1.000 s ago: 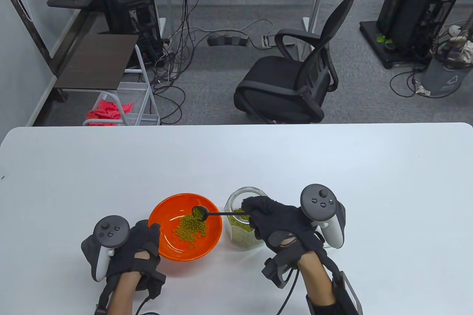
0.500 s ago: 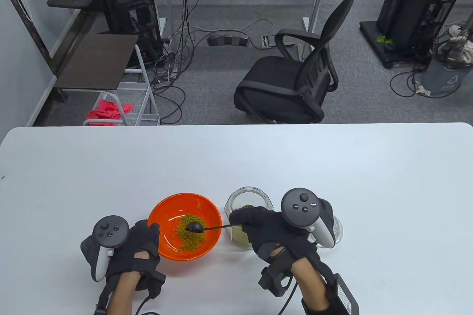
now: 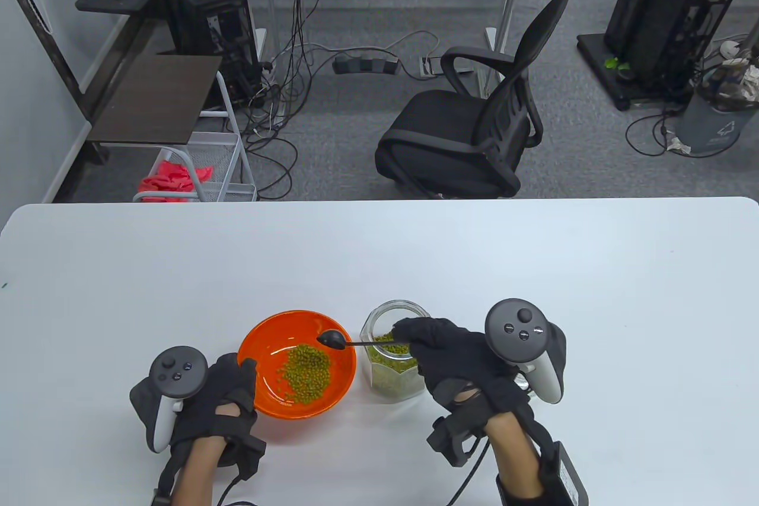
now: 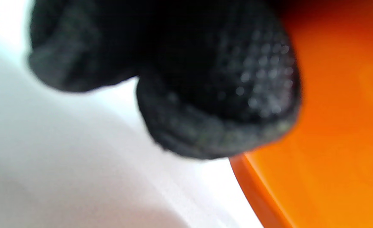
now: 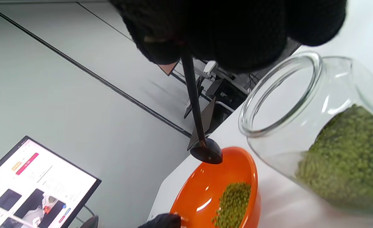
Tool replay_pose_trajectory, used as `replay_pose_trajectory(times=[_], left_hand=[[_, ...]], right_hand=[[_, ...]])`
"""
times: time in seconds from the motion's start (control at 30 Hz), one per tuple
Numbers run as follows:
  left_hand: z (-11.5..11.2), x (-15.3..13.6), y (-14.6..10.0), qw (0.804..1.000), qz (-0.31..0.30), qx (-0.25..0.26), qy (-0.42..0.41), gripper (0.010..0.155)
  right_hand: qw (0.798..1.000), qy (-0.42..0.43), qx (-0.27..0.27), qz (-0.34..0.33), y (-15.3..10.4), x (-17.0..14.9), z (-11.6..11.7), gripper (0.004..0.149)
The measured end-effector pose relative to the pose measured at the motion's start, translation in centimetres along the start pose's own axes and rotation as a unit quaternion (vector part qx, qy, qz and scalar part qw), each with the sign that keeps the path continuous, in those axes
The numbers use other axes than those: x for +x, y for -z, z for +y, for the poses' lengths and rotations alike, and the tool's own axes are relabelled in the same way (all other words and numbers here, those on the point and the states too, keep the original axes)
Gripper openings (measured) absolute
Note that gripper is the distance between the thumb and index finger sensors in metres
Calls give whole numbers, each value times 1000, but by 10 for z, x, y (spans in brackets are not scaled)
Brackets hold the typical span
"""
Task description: Portion mung beans with measuring scoop (Bowl in hand)
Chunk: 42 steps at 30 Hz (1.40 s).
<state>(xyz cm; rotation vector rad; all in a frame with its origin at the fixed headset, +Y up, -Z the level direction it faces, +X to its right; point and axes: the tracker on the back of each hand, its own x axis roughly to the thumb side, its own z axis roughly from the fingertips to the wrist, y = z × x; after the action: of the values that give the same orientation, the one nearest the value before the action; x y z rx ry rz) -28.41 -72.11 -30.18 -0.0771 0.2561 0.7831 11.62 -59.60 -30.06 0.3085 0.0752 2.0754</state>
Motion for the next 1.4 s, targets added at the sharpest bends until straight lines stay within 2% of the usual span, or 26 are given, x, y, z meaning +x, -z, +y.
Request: replay_pose_trajectory(times=[0.2, 0.43, 0.73, 0.87, 1.03, 1.4], left_hand=[[0, 0, 0, 1000, 0, 0, 1, 53], [0, 0, 0, 1000, 0, 3, 7, 53], [-1, 0, 0, 1000, 0, 1, 10, 53], [-1, 0, 0, 1000, 0, 2, 13, 53], [-2, 1, 0, 1000, -1, 2, 14, 53], [-2, 2, 0, 1000, -4, 3, 14, 53]], right_hand=[[999, 32, -31, 5, -8, -1, -17, 41], [995, -12, -100, 24, -20, 1, -40, 40], [989, -63, -125, 48, -26, 1, -50, 39], [984, -100, -133, 65, -20, -2, -43, 39], [975, -163, -129, 84, -6, -7, -21, 39], [933, -331, -128, 69, 13, -6, 35, 38]])
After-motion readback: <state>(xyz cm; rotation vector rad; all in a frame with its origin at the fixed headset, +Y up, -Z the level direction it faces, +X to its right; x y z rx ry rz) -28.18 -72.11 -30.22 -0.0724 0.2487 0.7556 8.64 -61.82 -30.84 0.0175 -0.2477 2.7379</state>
